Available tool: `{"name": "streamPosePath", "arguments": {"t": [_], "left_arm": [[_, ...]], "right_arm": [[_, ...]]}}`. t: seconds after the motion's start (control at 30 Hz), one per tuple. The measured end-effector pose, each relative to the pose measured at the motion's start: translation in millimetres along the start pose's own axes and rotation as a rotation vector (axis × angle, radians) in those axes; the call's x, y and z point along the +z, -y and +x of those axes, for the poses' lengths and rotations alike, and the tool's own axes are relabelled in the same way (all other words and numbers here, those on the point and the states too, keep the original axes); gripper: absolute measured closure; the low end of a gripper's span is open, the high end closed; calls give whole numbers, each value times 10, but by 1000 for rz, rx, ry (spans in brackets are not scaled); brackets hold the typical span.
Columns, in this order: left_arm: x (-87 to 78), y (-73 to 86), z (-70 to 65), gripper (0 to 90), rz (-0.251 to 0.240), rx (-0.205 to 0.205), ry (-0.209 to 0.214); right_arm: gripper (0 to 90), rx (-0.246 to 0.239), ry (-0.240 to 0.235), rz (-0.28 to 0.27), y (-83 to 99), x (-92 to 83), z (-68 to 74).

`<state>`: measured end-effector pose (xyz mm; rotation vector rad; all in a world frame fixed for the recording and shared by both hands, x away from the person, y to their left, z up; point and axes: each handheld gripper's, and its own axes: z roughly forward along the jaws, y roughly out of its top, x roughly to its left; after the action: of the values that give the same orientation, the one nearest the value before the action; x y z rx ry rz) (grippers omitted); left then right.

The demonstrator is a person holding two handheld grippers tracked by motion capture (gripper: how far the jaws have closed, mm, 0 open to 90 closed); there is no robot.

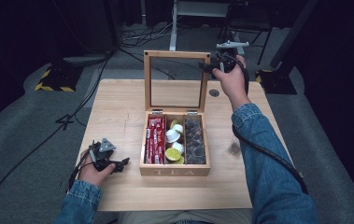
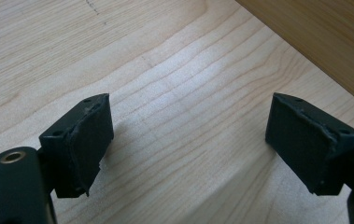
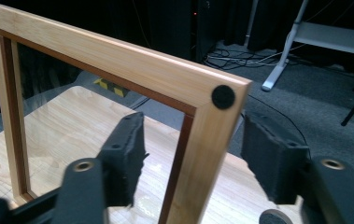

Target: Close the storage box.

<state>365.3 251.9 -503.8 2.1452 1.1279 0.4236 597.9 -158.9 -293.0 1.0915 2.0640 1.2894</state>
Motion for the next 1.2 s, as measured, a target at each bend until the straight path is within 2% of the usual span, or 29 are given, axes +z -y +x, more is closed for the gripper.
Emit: {"name": "streamPosePath", "arguments": {"t": [0.2,0.37,0.57,0.73,0.9,1.2], "left_arm": [[-17,20,-7,155,-2,0,-6],[-20,21,-9,155,0,-3,-4],[-20,21,-7,155,0,-1,-6],[-18,22,-9,154,-2,-4,-6],[-13,16,-7,152,-1,-4,-3],[-12,16,-7,152,-1,-4,-3]], "right_arm": [[507,-7,6,5,39,53,0],[611,-8,4,4,38,-1,-32],[614,-29,-8,4,28,-100,4],[618,-51,-34,-8,44,-248,52],[618,-92,-59,-26,86,-435,134],[638,-117,-114,-55,221,-754,261]]}}
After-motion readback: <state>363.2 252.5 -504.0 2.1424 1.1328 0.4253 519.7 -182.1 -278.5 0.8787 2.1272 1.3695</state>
